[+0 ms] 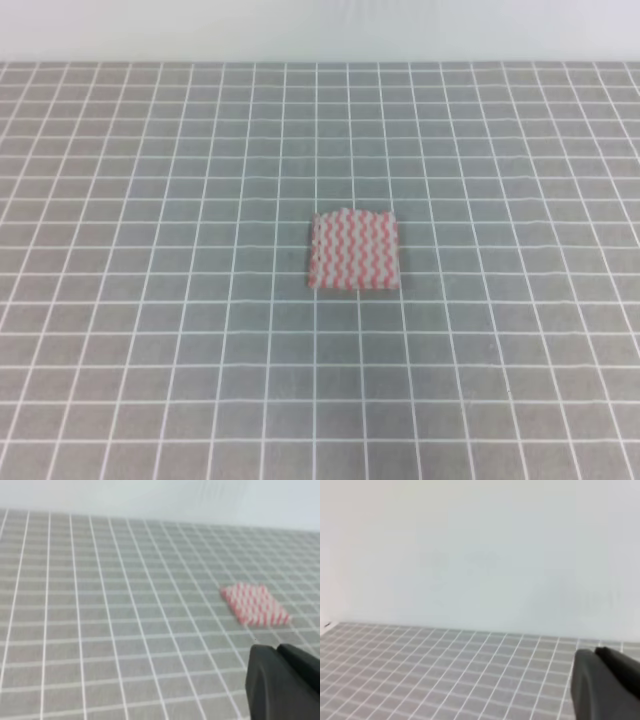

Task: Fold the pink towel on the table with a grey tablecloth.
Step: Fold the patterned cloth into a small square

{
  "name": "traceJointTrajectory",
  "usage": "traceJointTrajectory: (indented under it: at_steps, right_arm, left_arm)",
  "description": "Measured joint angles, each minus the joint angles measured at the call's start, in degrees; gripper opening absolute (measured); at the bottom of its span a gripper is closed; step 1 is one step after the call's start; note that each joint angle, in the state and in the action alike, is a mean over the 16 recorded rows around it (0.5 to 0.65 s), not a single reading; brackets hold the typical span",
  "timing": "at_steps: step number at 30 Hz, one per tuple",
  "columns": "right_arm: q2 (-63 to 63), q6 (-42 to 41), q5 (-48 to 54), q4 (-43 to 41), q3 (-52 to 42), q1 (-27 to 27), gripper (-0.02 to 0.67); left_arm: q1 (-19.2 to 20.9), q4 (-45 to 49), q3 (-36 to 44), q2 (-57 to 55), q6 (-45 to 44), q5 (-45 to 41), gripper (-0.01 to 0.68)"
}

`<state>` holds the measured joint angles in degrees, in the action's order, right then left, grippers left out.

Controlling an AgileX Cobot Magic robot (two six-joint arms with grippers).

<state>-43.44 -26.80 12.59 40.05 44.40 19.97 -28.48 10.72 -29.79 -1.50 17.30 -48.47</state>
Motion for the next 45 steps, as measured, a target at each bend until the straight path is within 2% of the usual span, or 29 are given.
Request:
traceJointTrajectory:
  at_steps: [6,18,24,29,35,40,45]
  right_arm:
    - [1.1,-0.3,2.7,1.1,0.0,0.0,-0.016]
    - [1.5,-0.3,9.0,6.1,0.0,0.0,-0.016]
    - [1.6,-0.4,16.0,6.1,0.0,0.0,-0.016]
    - [1.7,0.2,23.9,-0.6,0.0,0.0,-0.016]
    - [3.0,5.0,30.5,-14.3,-0.4,-0.3,-0.016]
    - [7.4,9.0,28.0,-25.4,-3.6,-2.6,-0.016]
    - [16.1,11.7,19.1,-31.0,-11.2,-7.2,-0.016]
  left_arm:
    - [0.0,-0.3,0.3,2.2,0.1,-3.2,-0.001]
    - [0.0,-0.6,0.3,2.3,0.1,-3.6,-0.001]
    - [0.0,-0.6,0.3,2.5,0.0,-3.7,-0.001]
    - [0.0,-0.7,0.3,2.4,0.0,-3.8,-0.001]
    - [0.0,-0.6,0.3,2.2,-0.1,-3.8,-0.001]
    - [0.0,-0.5,0.3,2.1,-0.1,-3.8,-0.001]
    - [0.0,-0.3,0.3,1.9,-0.1,-3.7,-0.001]
